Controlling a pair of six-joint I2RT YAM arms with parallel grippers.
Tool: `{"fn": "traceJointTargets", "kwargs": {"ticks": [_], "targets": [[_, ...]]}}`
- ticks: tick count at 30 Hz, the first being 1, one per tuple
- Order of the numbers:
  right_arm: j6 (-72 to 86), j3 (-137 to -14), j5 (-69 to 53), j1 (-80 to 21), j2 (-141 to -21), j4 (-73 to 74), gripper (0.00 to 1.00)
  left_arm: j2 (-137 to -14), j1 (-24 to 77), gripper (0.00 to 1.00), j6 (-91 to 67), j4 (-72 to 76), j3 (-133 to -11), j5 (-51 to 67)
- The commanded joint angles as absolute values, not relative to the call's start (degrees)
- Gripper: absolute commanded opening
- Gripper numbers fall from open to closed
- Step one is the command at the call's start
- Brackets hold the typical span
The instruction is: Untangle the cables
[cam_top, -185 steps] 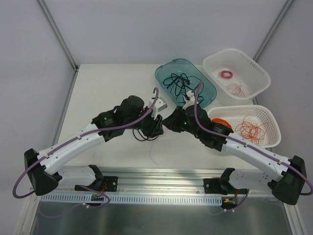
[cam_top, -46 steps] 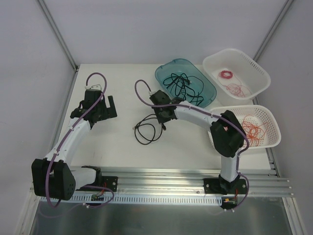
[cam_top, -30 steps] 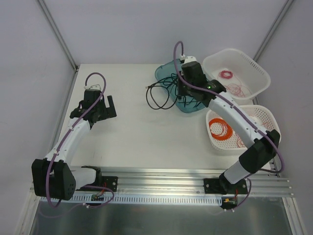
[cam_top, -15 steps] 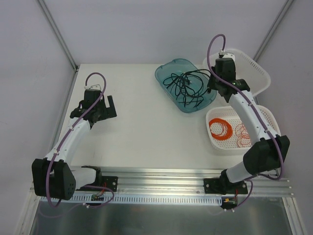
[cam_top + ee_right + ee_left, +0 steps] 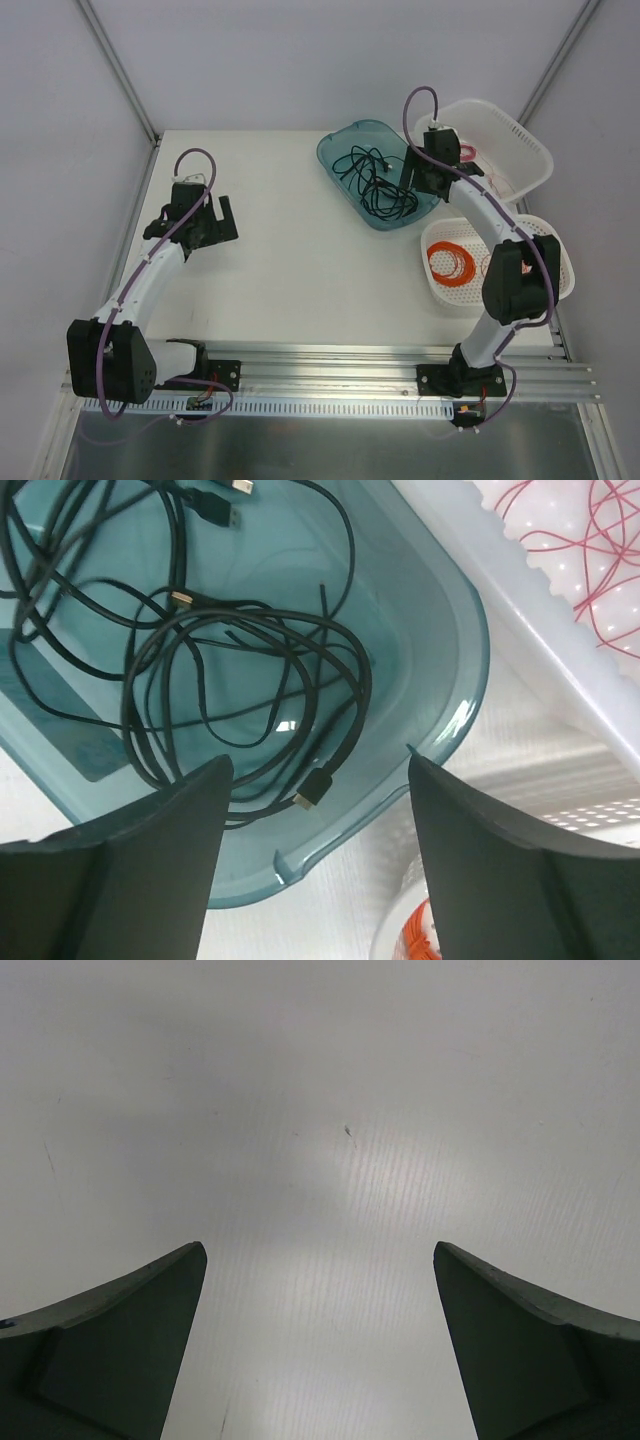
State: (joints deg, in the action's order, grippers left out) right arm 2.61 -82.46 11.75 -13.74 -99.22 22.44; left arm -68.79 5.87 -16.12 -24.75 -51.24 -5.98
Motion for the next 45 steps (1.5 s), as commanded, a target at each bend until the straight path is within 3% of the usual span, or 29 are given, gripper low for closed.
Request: {"fn": "traceJointTargets", "kwargs": {"ticks": [1,7,26,35,45], "targets": [[2.2,-81.66,10.46,-13.8,-93.8,19.51,0.79,-68.64,5.1,0.99,-16.88,-24.96,-52.73,-4.75],[1.76,-78.93,14.93,-13.89,-84.56,23.36,1.0,-68.21,4.92,0.99,-16.79,-24.87,-52.91,-3.25],[-8.26,-77.79,34.36,-13.8,-40.89,49.21,0.97,-54.33,4.75,0.99,-15.12,-23.73,-49.84,-2.55],[-9.05,-72.16,35.34,-13.8,-19.72,53.53,0.97,-29.75,4.83,0.99,-15.03,-25.22,-45.35,-3.78],[-10.37,-63.38,30.94,-13.8,-5.02,52.91,0.97,-5.99,4.92,0.99,-13.89,-30.58,-44.74,-7.9]]}}
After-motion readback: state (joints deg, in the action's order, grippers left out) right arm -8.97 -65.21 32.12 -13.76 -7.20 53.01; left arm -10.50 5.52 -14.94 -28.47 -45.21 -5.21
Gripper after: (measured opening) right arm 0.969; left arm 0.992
